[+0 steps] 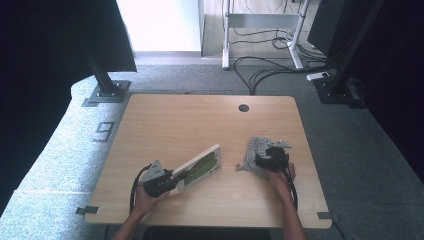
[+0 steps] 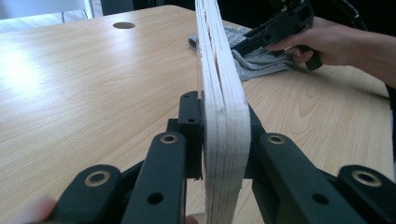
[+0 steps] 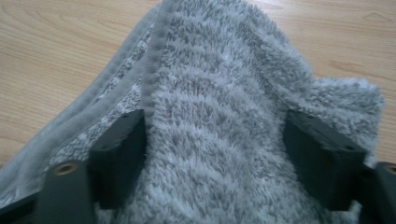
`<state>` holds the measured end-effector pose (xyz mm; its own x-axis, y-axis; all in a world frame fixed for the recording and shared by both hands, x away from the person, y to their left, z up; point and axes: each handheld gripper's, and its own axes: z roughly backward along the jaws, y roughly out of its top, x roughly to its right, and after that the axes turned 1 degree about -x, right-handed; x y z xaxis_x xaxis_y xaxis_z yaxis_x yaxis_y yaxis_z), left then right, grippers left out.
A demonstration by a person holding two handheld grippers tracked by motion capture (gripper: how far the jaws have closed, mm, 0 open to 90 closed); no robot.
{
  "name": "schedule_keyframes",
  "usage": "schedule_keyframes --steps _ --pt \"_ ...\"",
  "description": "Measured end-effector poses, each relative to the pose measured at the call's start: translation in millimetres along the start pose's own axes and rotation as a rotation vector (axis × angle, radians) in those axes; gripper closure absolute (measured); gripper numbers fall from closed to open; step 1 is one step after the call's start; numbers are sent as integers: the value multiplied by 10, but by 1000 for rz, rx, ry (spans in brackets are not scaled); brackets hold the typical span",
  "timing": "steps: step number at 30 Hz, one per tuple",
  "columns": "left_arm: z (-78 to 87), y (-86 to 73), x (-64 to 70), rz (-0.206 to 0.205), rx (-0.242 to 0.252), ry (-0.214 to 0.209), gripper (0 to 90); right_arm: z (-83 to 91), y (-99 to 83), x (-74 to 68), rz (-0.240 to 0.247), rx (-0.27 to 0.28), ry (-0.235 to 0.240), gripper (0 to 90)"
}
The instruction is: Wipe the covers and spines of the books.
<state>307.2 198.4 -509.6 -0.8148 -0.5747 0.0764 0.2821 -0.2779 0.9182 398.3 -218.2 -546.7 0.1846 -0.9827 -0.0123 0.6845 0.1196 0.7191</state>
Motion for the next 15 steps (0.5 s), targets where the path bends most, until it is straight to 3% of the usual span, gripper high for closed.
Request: schedule_keyframes --steps 3,7,10,15 --pt "9 0 19 5 -3 9 785 16 -12 -6 7 8 -11 406" --pt "9 8 62 12 -10 28 785 33 -5 -50 68 13 30 603" --pt "4 2 84 30 -4 34 786 35 -1 -50 87 14 48 652" --pt "5 -15 87 33 7 26 788 61 -13 9 61 31 84 708"
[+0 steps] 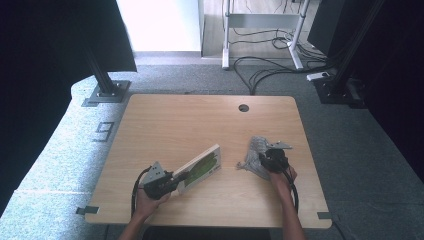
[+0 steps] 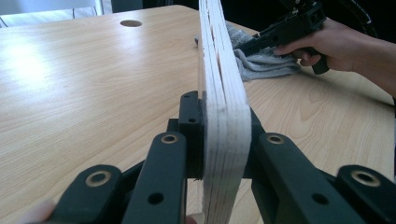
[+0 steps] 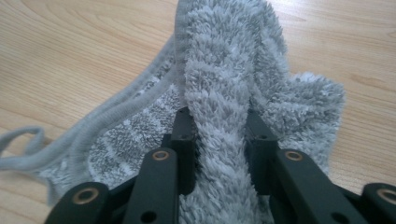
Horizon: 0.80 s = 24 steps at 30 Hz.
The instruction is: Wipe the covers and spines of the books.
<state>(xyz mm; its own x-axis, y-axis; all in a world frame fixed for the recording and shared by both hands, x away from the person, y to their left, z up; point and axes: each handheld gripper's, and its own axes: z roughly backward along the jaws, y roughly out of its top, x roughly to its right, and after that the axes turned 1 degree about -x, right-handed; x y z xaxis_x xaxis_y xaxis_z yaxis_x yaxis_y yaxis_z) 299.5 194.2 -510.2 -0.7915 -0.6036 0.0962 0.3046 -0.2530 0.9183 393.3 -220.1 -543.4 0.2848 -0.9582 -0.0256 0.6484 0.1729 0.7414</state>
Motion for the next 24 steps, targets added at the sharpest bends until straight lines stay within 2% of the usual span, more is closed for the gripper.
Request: schedule_keyframes --steps 3,4,5,8,10,12,16,19,24 --pt "0 3 -6 -12 -2 -1 788 60 21 20 -25 38 45 723" --pt "0 3 -14 -13 -1 -3 788 90 35 14 -45 64 76 725" --pt "0 3 -17 -14 -1 -4 788 133 57 -4 -65 100 130 726" --pt "0 2 -30 -15 1 -13 788 239 128 -76 -85 181 209 726" --pt "0 3 -25 -19 -1 -16 788 320 189 -129 -110 235 291 726" --pt "-2 6 -19 -22 -3 -20 787 403 248 -193 -116 283 351 726" --pt "-1 9 -25 -22 -5 -19 787 476 302 -267 -129 345 430 725" --pt "-2 9 -21 -27 -5 -20 787 477 330 -280 -163 381 489 725" --pt "-1 10 -19 -32 -7 -19 787 440 405 -304 -196 415 555 724"
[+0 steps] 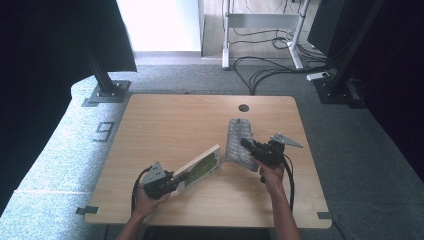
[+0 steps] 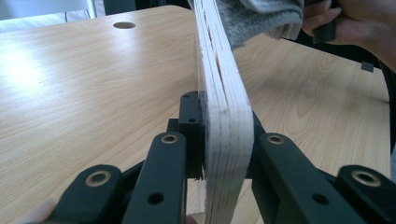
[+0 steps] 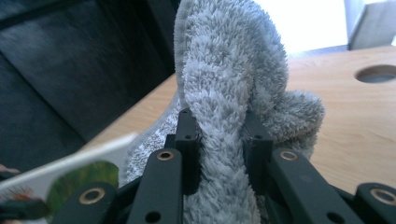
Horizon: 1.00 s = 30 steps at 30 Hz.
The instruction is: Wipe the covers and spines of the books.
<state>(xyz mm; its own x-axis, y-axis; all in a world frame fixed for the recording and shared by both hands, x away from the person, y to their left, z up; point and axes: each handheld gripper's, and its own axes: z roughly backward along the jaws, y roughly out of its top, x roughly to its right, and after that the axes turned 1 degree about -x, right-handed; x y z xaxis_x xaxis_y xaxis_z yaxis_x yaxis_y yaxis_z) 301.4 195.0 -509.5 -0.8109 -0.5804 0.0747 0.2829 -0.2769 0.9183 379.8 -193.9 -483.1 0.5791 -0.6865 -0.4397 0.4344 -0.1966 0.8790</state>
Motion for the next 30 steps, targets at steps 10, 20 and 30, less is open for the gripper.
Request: schedule_keyframes --steps 10,20,30 --pt "-6 -1 37 -19 1 3 787 -457 -121 -199 44 -102 73 715" --pt "-3 0 56 -29 -2 8 787 -588 -330 -187 33 -212 -3 712" --pt "-5 -1 53 -30 -2 3 785 -716 -553 -133 82 -385 -120 700"
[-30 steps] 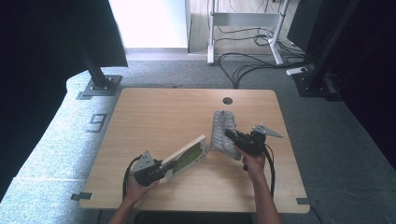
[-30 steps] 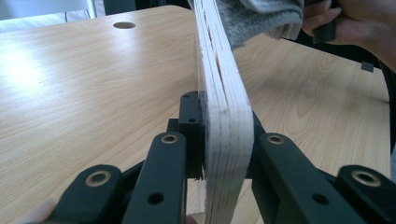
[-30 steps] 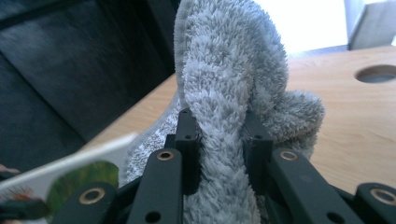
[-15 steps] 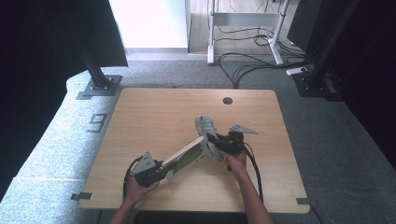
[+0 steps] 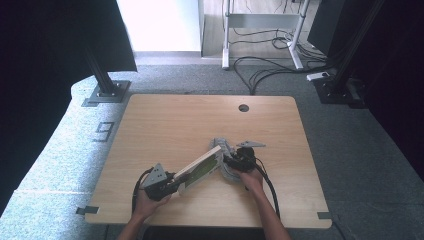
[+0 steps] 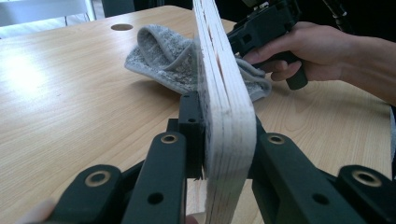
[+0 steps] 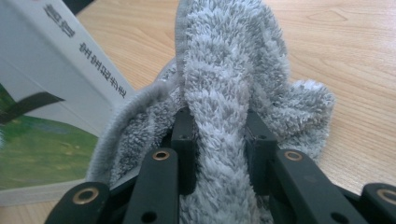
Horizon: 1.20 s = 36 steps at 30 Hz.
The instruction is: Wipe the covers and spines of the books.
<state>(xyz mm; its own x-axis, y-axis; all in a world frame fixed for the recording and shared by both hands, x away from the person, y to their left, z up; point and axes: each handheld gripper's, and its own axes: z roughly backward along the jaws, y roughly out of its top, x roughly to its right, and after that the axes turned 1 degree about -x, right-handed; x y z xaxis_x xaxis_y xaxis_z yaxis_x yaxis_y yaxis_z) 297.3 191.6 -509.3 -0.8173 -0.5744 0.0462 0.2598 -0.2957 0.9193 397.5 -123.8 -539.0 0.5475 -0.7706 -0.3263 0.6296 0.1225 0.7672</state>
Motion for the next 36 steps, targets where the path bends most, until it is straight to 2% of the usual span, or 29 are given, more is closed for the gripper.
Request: schedule_keyframes --steps 3,5,9,12,14,16,19,24,26,28,30,36 --pt "0 -1 -7 4 1 0 786 5 2 -10 15 8 -7 701" --pt "1 -2 -11 7 1 -1 786 43 13 14 -7 32 22 702" --pt "0 -2 -12 6 1 -3 786 238 95 52 -69 172 118 704" --pt "0 -4 -7 4 2 -2 786 383 154 18 -74 281 168 704" --pt "0 -4 -4 2 2 -1 786 418 180 -30 -56 301 179 703" --pt "1 -5 -8 4 2 1 786 392 177 -70 -25 285 150 703" --pt "2 -5 -13 8 2 0 786 320 142 -6 -80 254 182 702" --pt "7 -9 -42 27 4 -2 787 190 73 38 -63 154 143 703" --pt "10 -12 -54 35 6 -2 787 138 48 20 -15 113 100 703" --pt "12 -13 -59 39 6 1 787 70 11 -16 67 46 34 702" --pt "12 -13 -63 40 4 2 787 10 -27 -48 141 7 -19 702" --pt "13 -16 -77 54 6 1 786 5 -30 -60 171 -9 -36 701"
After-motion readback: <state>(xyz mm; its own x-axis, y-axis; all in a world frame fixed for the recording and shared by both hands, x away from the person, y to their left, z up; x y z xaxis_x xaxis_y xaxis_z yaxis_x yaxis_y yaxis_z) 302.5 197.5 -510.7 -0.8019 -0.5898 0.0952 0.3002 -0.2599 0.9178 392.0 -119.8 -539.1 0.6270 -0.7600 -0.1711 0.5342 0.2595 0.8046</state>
